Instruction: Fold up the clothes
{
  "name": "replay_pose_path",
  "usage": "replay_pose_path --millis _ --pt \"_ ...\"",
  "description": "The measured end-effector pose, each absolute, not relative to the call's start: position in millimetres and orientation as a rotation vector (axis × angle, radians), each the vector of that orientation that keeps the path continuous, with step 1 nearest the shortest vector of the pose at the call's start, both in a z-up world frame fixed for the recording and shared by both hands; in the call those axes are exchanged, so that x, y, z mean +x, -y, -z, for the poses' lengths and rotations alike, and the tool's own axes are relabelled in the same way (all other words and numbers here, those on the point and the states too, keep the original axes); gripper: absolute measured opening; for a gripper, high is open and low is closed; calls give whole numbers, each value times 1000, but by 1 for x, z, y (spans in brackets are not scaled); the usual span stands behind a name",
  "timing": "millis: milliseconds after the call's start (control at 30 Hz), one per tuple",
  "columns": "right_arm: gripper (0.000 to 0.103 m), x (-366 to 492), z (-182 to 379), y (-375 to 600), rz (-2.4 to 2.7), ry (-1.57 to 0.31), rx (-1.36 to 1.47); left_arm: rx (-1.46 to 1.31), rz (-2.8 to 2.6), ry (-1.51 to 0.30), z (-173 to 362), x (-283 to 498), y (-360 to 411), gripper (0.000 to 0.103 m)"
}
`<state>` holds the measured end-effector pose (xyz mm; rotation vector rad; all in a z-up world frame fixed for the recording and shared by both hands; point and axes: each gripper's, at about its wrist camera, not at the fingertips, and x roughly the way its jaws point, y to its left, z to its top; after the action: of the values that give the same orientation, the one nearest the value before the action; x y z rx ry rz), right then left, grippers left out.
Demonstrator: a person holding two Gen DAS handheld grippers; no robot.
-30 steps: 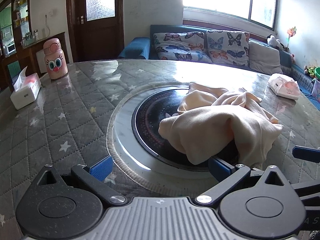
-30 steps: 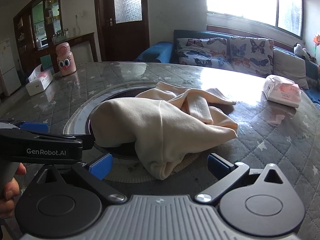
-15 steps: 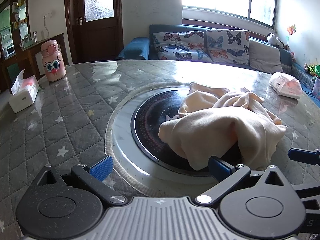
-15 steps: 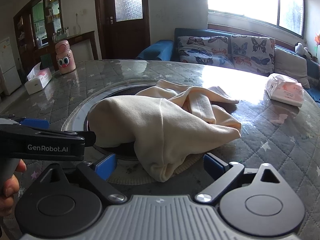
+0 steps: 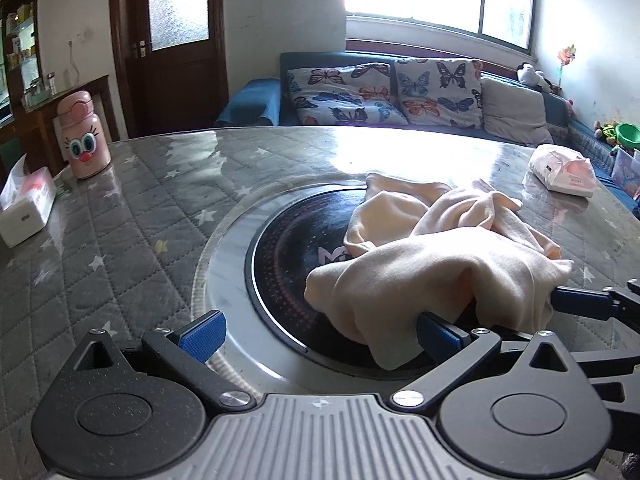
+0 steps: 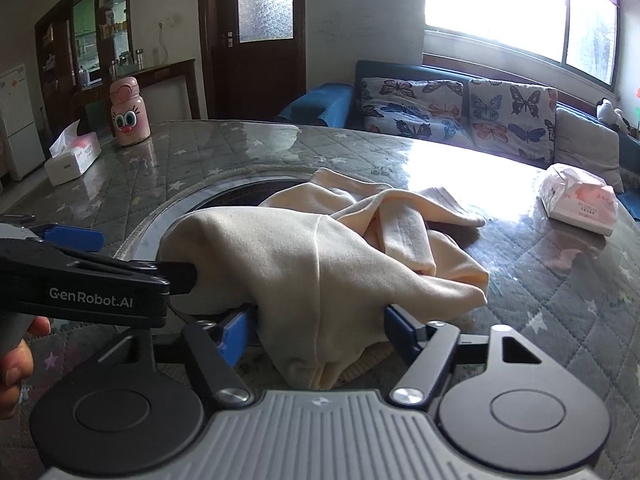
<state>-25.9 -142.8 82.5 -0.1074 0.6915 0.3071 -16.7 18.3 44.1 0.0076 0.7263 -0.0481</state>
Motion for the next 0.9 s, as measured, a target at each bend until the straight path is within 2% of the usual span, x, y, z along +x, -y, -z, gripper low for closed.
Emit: replay_pose_path --millis 100,167,200,267,300,333,433,533,667,900 --pt "52 -23 -81 143 -316 -696 -109 7 77 -722 -42 -13 -18 101" --pt "42 -22 -80 143 -321 -698 -113 14 104 -714 -41 -12 -17 92" --pt "34 -21 -81 144 -325 -697 -114 17 117 -711 -41 -12 -15 86" --pt "27 -19 -82 147 -331 -693 -115 22 145 -705 -41 -12 -13 76" --pt "23 -20 -83 148 -335 -689 -115 22 162 -700 -42 -12 -13 66" --pt "21 -20 -84 150 -341 -685 -116 20 182 -695 -43 -13 -12 50" --pt "14 -24 -89 152 -355 -670 -127 13 230 -680 -45 -16 -9 28" --pt "10 -30 -98 154 -369 -640 -158 16 265 -660 -50 -23 -7 15" --pt "9 -40 -104 158 -389 -617 -195 15 304 -645 -57 -35 -8 12" --pt "12 -71 -102 173 -463 -658 -287 87 412 -655 -53 -73 -8 14"
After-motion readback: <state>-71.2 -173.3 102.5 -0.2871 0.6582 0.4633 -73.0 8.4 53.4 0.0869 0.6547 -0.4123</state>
